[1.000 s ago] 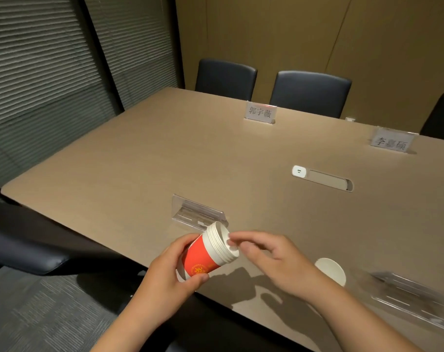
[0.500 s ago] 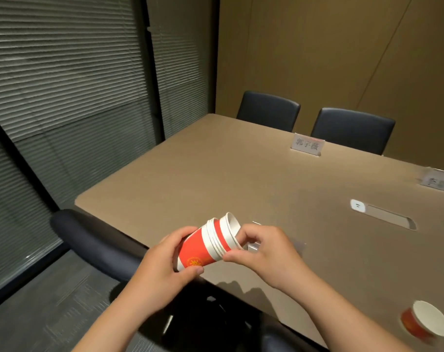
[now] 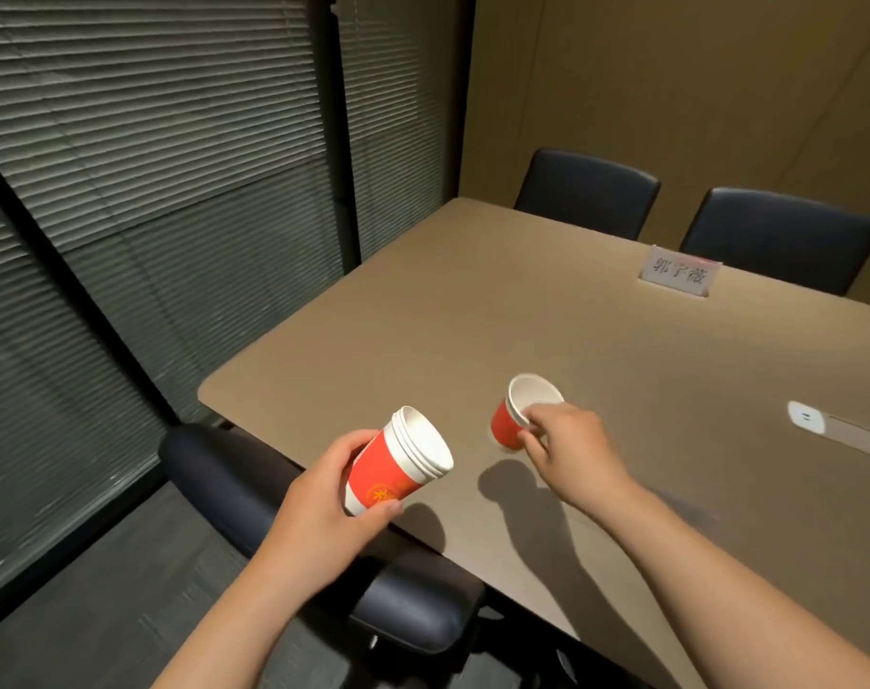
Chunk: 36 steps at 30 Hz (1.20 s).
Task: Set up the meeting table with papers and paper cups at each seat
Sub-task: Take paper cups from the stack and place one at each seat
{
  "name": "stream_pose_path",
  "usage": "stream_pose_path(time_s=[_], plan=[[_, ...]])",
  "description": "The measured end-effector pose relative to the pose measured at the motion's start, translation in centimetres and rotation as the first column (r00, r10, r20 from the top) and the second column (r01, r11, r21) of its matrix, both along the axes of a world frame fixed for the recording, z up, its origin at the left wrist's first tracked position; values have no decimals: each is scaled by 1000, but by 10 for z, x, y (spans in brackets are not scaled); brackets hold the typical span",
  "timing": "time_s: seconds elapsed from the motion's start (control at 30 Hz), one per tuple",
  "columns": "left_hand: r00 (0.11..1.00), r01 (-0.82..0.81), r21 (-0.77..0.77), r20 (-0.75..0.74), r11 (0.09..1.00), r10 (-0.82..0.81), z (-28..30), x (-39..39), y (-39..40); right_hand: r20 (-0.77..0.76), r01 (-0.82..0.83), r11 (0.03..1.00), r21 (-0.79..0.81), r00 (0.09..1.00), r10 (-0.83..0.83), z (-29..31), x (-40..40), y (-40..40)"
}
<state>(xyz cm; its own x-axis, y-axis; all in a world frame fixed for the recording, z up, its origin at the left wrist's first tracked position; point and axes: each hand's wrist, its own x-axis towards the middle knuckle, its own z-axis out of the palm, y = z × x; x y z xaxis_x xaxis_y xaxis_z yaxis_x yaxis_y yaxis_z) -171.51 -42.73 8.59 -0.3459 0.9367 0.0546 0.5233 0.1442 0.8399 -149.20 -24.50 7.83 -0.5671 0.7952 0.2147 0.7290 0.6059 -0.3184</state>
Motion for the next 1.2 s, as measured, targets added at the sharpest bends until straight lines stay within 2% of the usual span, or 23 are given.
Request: stream_pose_path(time_s=[0.13,0.27,0.37,0.53,0.6,0.67,0.73,0.8,0.9,0.97,1.1,1.2], plan=[[1000,15,-41,-21,999,-16,-1,-23,26,285,24,998,-50,959,-9,-57,-22,22],[1000,16,-78,-20,997,-18,-7,-43,49,454,73,994,-83,891,-27,-83,-36,37],[999,33,-109,-11,994,-34,-13,-51,66,491,109,983,-149,871,-22,-100,-39,47],[997,71,-134,-9,988,-73,-21,-61,82,446,103,966,-235,895,14,-110,-31,53],[998,65,-136,-3,989,-66,-24,-68,83,319,65,984,-168,948,-8,-95,-33,50],[998,58,-135,9,989,-58,-24,-79,81,16,21,988,-155,1000,-19,-66,-50,45],[998,55,-118,19,991,-53,-22,-89,79,-319,-75,963,-258,948,-12,-30,-81,36],[998,53,-92,27,994,-51,-19,-103,76,-506,-231,891,-391,862,1,3,-118,23],[998,51,-55,43,997,-49,-11,-127,69,-530,-406,772,-489,841,107,30,-169,3],[998,39,-25,47,999,-37,-8,-146,64,-513,-419,731,-538,851,111,31,-196,-5],[998,37,39,47,999,-39,-4,-206,48,-504,-363,727,-582,863,27,29,-257,-21],[984,-6,61,180,998,-5,0,-273,22,-559,-354,732,-583,828,-44,36,-315,-38]])
